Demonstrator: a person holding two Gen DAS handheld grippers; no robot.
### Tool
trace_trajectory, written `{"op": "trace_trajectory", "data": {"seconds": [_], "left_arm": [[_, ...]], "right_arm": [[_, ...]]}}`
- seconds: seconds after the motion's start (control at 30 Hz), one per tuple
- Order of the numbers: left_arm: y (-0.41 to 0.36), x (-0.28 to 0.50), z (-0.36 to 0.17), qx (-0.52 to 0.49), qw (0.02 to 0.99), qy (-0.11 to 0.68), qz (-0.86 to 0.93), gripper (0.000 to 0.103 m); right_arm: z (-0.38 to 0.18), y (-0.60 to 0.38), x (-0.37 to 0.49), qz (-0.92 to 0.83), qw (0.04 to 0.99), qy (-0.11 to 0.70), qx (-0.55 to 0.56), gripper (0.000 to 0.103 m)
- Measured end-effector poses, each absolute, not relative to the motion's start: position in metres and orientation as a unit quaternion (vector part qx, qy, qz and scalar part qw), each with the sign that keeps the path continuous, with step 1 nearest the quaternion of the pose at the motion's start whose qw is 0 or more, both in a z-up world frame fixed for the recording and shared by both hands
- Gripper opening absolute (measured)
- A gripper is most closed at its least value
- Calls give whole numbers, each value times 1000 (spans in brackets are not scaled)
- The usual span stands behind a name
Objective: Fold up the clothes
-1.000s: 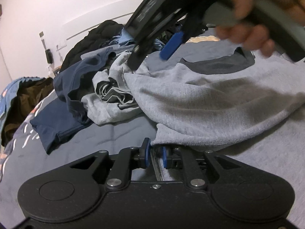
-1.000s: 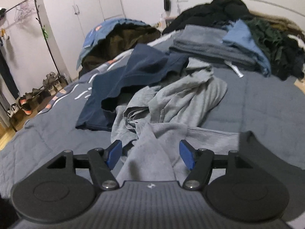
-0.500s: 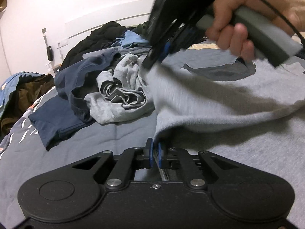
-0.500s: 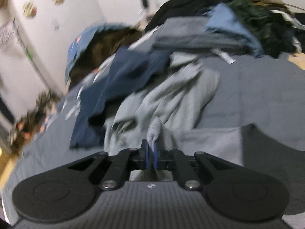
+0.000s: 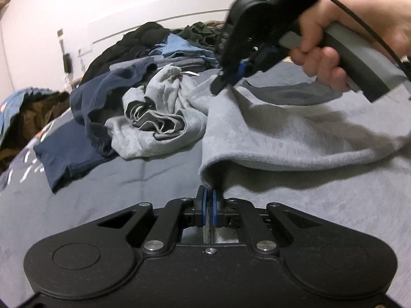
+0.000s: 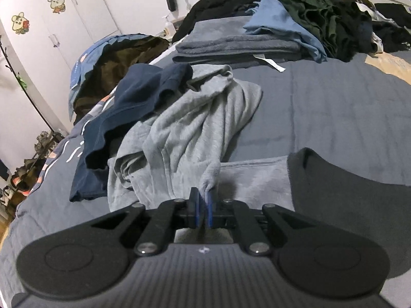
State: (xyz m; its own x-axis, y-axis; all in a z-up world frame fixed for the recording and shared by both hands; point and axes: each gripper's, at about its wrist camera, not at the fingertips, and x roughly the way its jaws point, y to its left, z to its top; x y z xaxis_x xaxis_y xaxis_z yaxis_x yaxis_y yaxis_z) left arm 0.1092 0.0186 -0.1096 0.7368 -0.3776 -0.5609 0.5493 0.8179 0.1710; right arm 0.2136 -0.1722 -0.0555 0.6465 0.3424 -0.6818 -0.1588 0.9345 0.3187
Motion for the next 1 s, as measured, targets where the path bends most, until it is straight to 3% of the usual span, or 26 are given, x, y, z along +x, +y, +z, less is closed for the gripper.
{"op": "trace_trajectory", "data": {"seconds": [0.63, 0.67, 0.73, 0.83, 0.97, 1.0], "left_arm": [[16, 109, -114, 168, 917, 264, -247, 5], [16, 109, -113, 168, 917, 263, -247, 7], [16, 107, -111, 168, 918, 262, -245, 10], [17, 105, -109, 165, 920, 262, -241, 11], [18, 98, -105, 167, 927, 247, -228, 43], [19, 96, -103, 169, 928, 243, -225, 44]], "right_arm": [[-62, -171, 205, 147, 897, 404, 102, 10], [-62, -171, 203, 148, 897, 406, 98, 13], [-57, -173, 192, 147, 901, 399, 91, 32], [-45, -180, 166, 146, 913, 373, 82, 48], [-37, -191, 135, 133, 922, 353, 82, 51], [-36, -193, 129, 128, 924, 351, 86, 52]]}}
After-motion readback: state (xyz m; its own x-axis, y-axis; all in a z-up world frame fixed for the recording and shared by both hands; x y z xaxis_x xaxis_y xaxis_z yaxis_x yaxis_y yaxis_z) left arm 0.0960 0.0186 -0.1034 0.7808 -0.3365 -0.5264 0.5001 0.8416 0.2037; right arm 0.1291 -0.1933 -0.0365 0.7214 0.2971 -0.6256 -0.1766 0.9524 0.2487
